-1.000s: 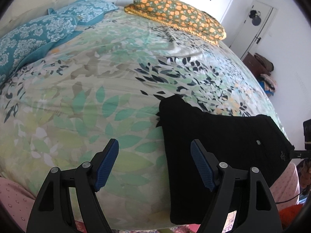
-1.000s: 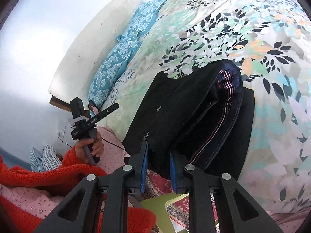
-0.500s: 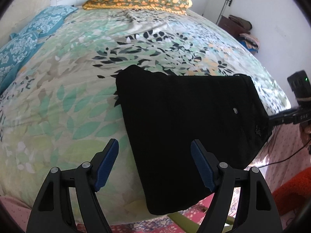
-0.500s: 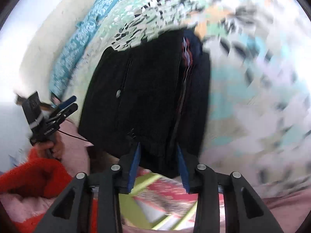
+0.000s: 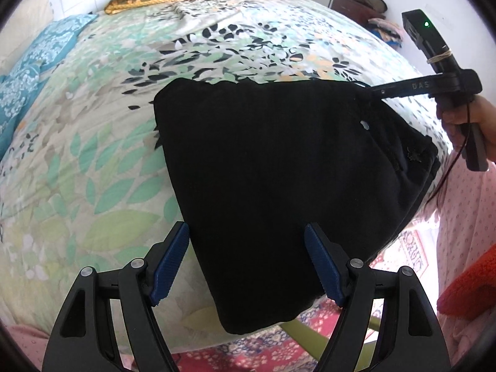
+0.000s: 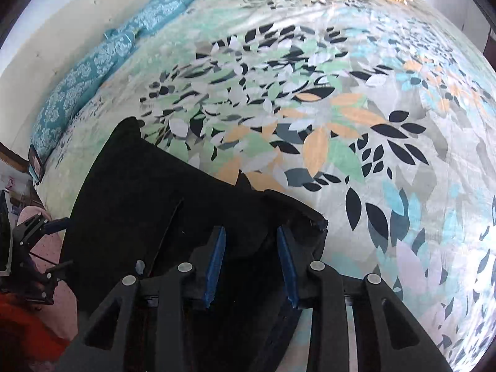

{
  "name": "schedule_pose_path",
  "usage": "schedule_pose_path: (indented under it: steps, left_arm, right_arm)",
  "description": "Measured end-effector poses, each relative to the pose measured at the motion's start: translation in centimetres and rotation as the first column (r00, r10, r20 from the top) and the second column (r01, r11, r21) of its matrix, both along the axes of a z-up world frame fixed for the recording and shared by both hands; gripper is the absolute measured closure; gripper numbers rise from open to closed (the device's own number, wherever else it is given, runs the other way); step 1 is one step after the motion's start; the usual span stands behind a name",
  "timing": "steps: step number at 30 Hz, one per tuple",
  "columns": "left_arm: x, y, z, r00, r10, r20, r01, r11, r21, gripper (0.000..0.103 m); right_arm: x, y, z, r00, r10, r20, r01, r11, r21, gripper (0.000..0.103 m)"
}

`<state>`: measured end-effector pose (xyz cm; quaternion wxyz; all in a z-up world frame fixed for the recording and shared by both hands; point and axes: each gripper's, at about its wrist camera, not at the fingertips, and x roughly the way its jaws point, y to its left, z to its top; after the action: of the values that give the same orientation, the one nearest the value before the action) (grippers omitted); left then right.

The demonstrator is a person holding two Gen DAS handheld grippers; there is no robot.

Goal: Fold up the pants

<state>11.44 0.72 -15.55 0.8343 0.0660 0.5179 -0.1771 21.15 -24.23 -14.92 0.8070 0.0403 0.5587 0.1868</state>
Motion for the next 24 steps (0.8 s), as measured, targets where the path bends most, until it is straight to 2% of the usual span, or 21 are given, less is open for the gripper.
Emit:
schedule_pose_path:
  steps: [3,7,9,11,13,14,16,18,24]
  left_arm:
    - [0.0,0.1,0.5,1.000,0.007,0.013,-0.007,1.000,-0.010,0.025]
    - [0.3,0.7,1.4,0.999,0.047,0.025,-0.046,0.997,-0.054,0.024]
    - [0.5,1.0,1.5,0.998,0.063,0.021,-0.061,0.995,-0.072,0.024]
    - [0.5,1.0,1.4,0.998,0.066,0.016,-0.064,0.995,-0.072,0.024]
    - [0.6,0.6,1.1,0.998,0.058,0.007,-0.057,0.997,-0.061,0.024]
    - [0.6,0.4,0.8,0.999,0.051,-0.003,-0.051,0.997,-0.050,0.024]
    - [0.6,-0.2,0.0,0.999,0.031,-0.031,-0.031,0.999,-0.011,0.022]
    - [0.4,-0.7,-0.7,0.999,0.016,-0.040,-0.014,0.999,0.040,0.020]
    - [0.4,-0.2,0.2,0.999,0.048,-0.011,-0.048,0.998,0.037,0.019]
  right_arm:
    - [-1.9,-0.2,2.5,0.999,0.006,0.038,-0.007,1.000,0.024,0.069]
    - [-6.0,0.2,5.5,0.993,0.111,0.035,-0.114,0.988,0.103,0.069]
    - [-7.9,0.8,5.9,0.986,0.166,0.013,-0.166,0.977,0.136,0.069]
    - [-9.9,1.5,5.4,0.977,0.213,-0.024,-0.208,0.969,0.132,0.069]
    - [-11.4,2.2,3.3,0.967,0.240,-0.080,-0.236,0.970,0.061,0.069]
    - [-11.8,2.3,2.1,0.964,0.240,-0.112,-0.239,0.971,0.027,0.069]
    - [-12.3,2.3,0.2,0.960,0.222,-0.169,-0.221,0.975,0.020,0.069]
    - [-12.4,2.1,0.0,0.966,0.199,-0.163,-0.196,0.980,0.033,0.069]
    - [-12.5,1.3,1.0,0.977,0.180,-0.116,-0.173,0.983,0.065,0.066]
